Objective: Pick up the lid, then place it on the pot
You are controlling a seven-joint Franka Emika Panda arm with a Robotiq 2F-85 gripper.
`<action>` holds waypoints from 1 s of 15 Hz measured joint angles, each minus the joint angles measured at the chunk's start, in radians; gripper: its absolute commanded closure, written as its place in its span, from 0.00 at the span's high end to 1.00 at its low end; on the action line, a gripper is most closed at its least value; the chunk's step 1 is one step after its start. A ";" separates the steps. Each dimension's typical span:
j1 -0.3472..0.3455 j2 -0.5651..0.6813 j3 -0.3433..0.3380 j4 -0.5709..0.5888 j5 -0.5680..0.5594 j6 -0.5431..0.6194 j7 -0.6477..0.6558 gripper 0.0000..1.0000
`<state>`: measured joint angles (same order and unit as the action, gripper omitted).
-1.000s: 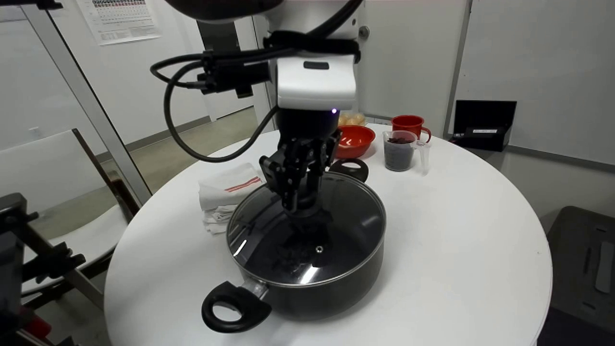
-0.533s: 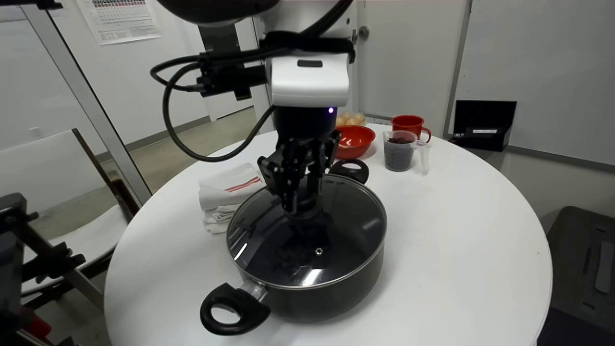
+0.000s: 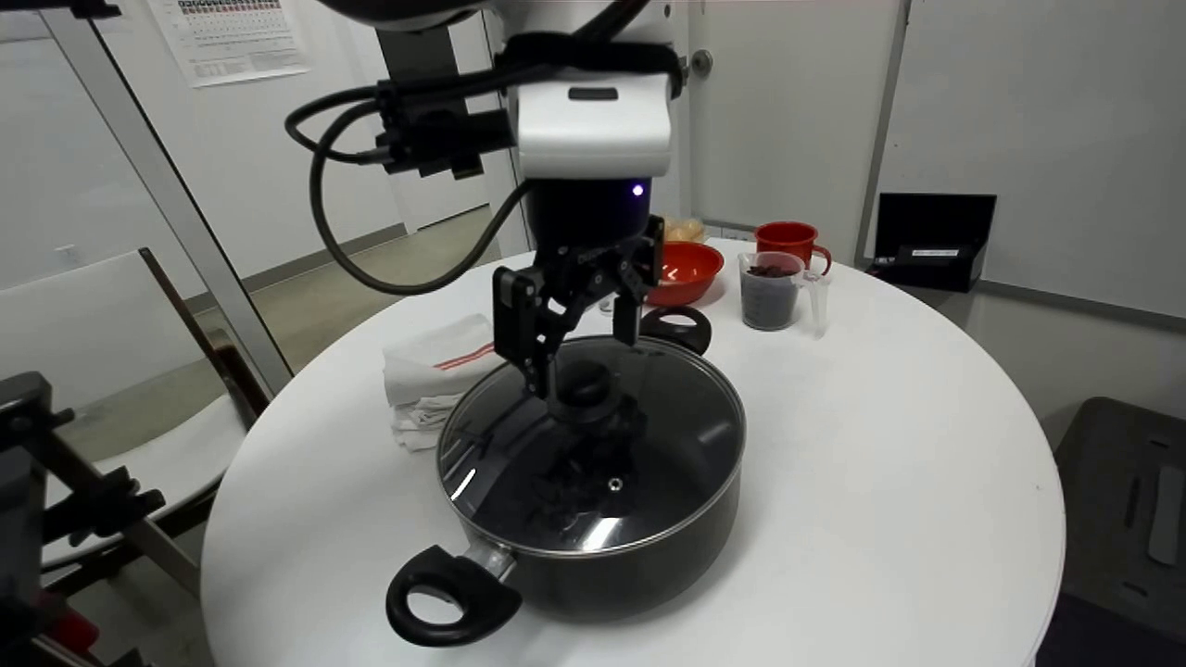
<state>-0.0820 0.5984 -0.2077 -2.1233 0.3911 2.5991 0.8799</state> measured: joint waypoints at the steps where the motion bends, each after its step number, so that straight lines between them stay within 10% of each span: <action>1: 0.002 -0.005 0.000 -0.006 -0.004 0.006 0.002 1.00; 15: 0.099 -0.149 -0.027 -0.205 -0.083 0.154 0.067 1.00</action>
